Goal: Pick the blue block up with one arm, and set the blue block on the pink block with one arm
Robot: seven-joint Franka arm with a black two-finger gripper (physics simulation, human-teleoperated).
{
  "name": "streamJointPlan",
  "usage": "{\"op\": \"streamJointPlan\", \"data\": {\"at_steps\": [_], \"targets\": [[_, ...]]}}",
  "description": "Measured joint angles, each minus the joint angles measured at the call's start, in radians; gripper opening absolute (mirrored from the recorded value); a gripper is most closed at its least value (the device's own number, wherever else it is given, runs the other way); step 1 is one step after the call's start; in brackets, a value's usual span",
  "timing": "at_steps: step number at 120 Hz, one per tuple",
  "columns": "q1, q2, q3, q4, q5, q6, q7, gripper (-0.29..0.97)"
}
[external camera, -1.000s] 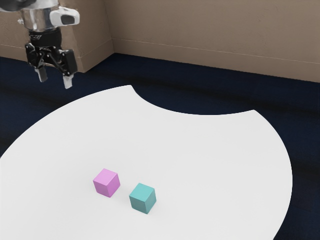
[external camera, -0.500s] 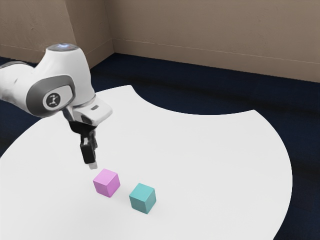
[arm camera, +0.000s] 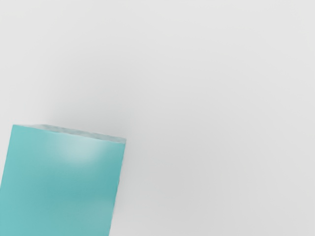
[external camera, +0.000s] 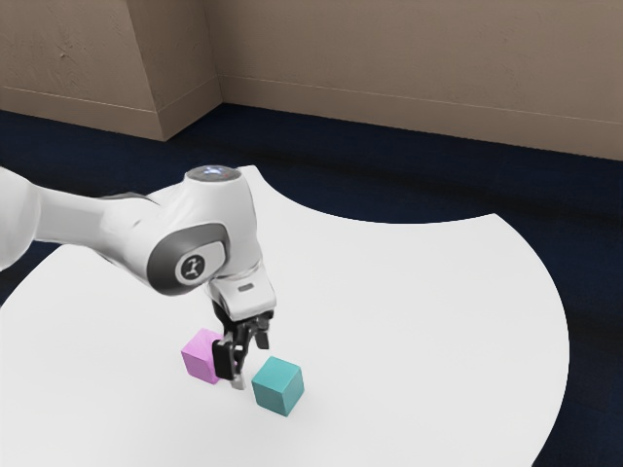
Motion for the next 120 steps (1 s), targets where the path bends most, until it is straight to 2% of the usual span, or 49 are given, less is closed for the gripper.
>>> {"op": "streamJointPlan", "data": {"at_steps": [53,120], "targets": [[0.002,0.162,-0.003,0.033,-0.041,0.17,0.197,0.68],[0.011,0.324,-0.001,0.081,-0.053,0.271,0.304,0.68]]}}
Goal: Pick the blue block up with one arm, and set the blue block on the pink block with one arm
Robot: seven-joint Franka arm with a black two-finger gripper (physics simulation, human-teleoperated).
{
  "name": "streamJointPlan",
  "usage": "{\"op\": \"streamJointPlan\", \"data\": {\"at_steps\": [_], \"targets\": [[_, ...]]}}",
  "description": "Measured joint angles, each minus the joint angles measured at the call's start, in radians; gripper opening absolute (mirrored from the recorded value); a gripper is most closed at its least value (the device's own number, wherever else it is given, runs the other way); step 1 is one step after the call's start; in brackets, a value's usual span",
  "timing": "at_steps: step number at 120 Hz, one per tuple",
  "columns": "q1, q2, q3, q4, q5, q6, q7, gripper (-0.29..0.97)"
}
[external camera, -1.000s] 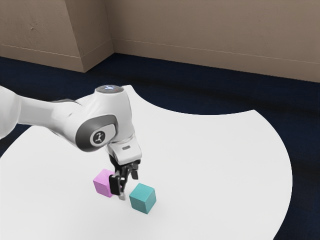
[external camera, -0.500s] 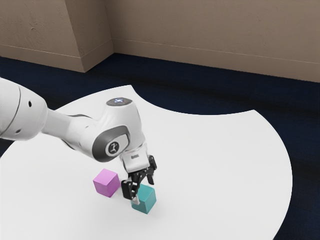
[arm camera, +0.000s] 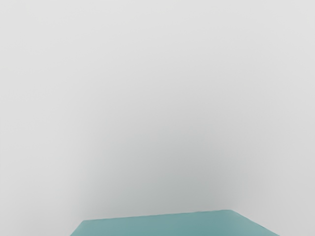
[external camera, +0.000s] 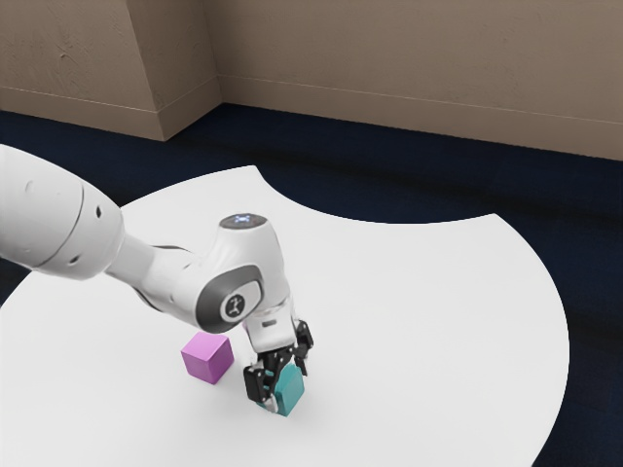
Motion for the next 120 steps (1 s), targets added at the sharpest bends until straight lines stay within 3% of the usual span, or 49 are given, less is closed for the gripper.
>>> {"op": "streamJointPlan", "data": {"at_steps": [28,41,51,67,90,96,108,120], "targets": [[0.015,0.012,0.001,0.0,0.003,0.018,0.023,0.67],[0.015,0.012,0.001,0.0,0.003,0.023,0.03,0.47],[0.016,-0.003,0.0,-0.001,0.002,0.027,0.034,0.39],[0.017,-0.146,0.0,-0.018,-0.001,-0.016,0.04,0.24],[0.04,-0.277,0.002,-0.023,-0.001,-0.125,0.048,0.22],[0.068,-0.325,0.005,-0.035,0.0,-0.158,0.051,0.22],[0.218,-0.382,0.016,-0.051,0.004,-0.21,0.059,0.22],[0.252,-0.387,0.048,-0.071,0.016,-0.215,0.066,0.22]]}}
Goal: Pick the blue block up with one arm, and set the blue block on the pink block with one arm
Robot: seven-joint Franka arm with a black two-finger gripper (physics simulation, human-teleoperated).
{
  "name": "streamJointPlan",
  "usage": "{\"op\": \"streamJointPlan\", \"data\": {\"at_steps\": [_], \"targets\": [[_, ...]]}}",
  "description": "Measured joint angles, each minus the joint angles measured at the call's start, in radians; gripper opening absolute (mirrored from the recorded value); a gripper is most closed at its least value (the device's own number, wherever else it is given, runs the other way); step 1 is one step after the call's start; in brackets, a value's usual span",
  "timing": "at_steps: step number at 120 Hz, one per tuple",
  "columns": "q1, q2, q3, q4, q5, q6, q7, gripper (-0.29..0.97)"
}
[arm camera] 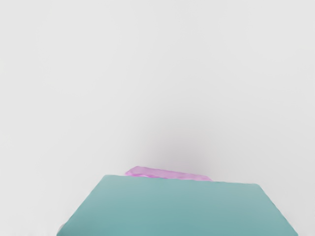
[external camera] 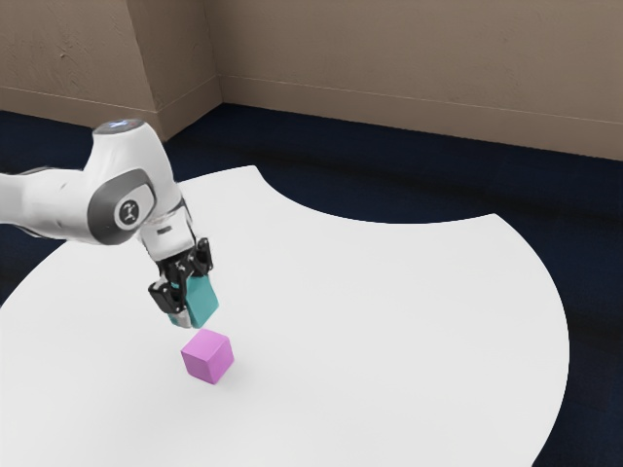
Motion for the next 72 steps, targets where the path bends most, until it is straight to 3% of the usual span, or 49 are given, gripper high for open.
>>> {"op": "streamJointPlan", "data": {"at_steps": [45,56,72], "targets": [[-0.001,0.123,0.006,-0.02,0.025,0.115,0.02,0.27],[0.0,0.143,0.006,-0.015,0.026,0.127,0.024,0.44],[0.0,0.15,0.006,-0.013,0.026,0.135,0.028,0.53]]}}
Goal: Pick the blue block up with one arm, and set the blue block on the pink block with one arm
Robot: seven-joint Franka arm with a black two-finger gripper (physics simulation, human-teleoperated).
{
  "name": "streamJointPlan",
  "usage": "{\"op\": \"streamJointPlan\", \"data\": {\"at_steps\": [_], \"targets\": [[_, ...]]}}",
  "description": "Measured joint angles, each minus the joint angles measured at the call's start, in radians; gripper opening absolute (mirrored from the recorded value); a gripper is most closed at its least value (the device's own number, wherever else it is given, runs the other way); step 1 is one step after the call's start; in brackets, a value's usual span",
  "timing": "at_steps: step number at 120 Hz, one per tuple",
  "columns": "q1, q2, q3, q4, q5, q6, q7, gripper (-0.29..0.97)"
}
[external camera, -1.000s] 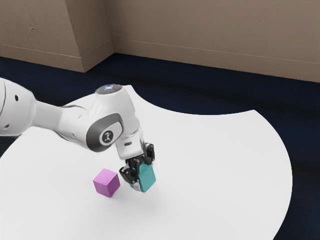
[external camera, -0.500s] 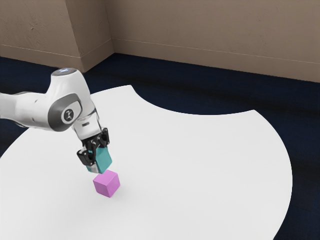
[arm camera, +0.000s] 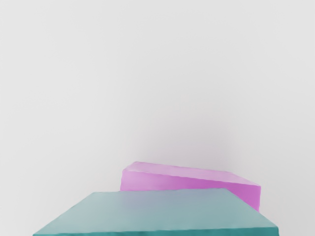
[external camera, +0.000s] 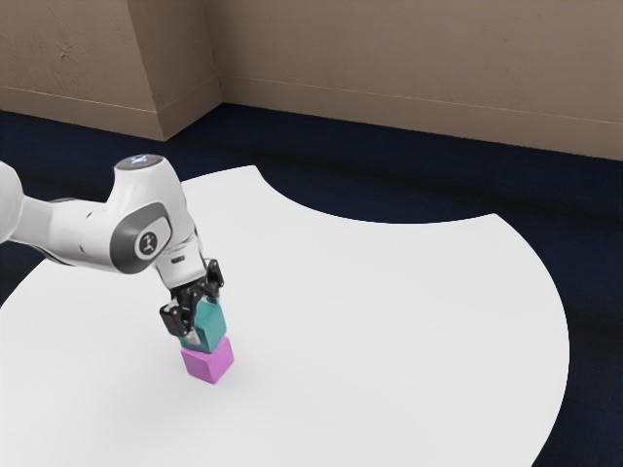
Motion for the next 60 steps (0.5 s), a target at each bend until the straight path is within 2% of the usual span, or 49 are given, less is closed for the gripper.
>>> {"op": "streamJointPlan", "data": {"at_steps": [27,48,60], "targets": [[0.005,-0.017,0.0,0.0,-0.001,-0.009,0.005,0.63],[0.014,-0.261,0.001,0.024,-0.013,-0.167,0.007,0.66],[0.014,-0.3,0.009,0.121,-0.021,-0.305,0.003,0.67]]}}
